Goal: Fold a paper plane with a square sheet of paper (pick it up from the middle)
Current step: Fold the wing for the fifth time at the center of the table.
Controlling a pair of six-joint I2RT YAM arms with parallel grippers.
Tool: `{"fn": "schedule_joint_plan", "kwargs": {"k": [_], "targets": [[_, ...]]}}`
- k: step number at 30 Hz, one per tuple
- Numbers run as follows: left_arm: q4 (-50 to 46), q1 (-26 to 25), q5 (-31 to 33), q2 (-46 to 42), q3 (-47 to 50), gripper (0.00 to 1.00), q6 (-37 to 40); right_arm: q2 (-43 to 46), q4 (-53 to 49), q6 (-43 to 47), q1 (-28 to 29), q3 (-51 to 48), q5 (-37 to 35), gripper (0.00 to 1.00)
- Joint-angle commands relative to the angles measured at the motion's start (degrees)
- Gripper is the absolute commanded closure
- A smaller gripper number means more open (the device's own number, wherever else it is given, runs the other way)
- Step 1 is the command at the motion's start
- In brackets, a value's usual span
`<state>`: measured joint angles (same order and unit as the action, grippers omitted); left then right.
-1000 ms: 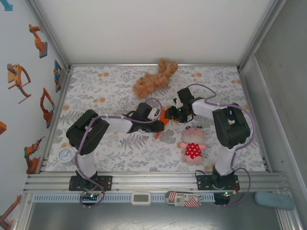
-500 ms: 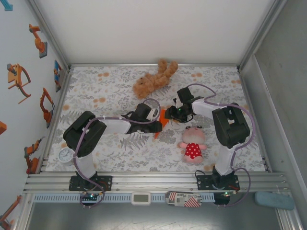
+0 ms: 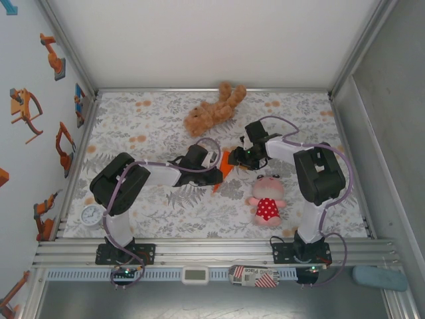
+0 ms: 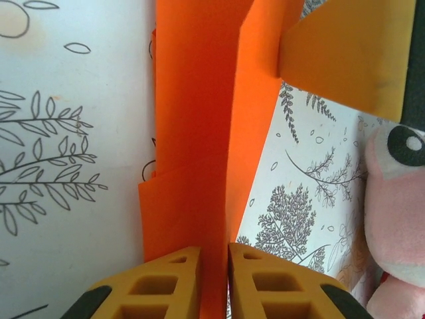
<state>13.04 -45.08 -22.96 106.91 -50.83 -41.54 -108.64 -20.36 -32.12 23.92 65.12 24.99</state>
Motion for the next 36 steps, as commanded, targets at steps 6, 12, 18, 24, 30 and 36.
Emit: {"fn": "schedule_joint_plan", "kwargs": {"k": [6,12,18,24,30,36], "targets": [[3.30,1.38,-5.90,2.00,1.00,0.85,-3.51,-4.09,0.74,0.56,0.43,-0.85,-2.88,0.47],[2.02,2.15,-8.13,1.86,0.14,0.86,-3.66,1.97,2.78,5.54,0.39,-2.17,-0.83,0.46],[0.27,2.29,-9.40,2.65,-1.29,0.86,-2.93,6.30,2.80,8.16,0.44,-2.83,-0.01,0.44],[0.81,2.62,-10.61,3.47,-1.49,0.86,-3.36,5.85,2.53,8.95,1.67,-1.30,-0.65,0.40],[1.69,2.88,-11.49,3.72,-1.51,0.86,-3.89,3.17,1.80,9.35,2.10,-0.13,-0.65,0.37],[2.08,3.06,-11.60,3.16,-1.28,0.84,-3.89,1.11,1.45,9.22,2.18,0.29,-1.33,0.38]]}}
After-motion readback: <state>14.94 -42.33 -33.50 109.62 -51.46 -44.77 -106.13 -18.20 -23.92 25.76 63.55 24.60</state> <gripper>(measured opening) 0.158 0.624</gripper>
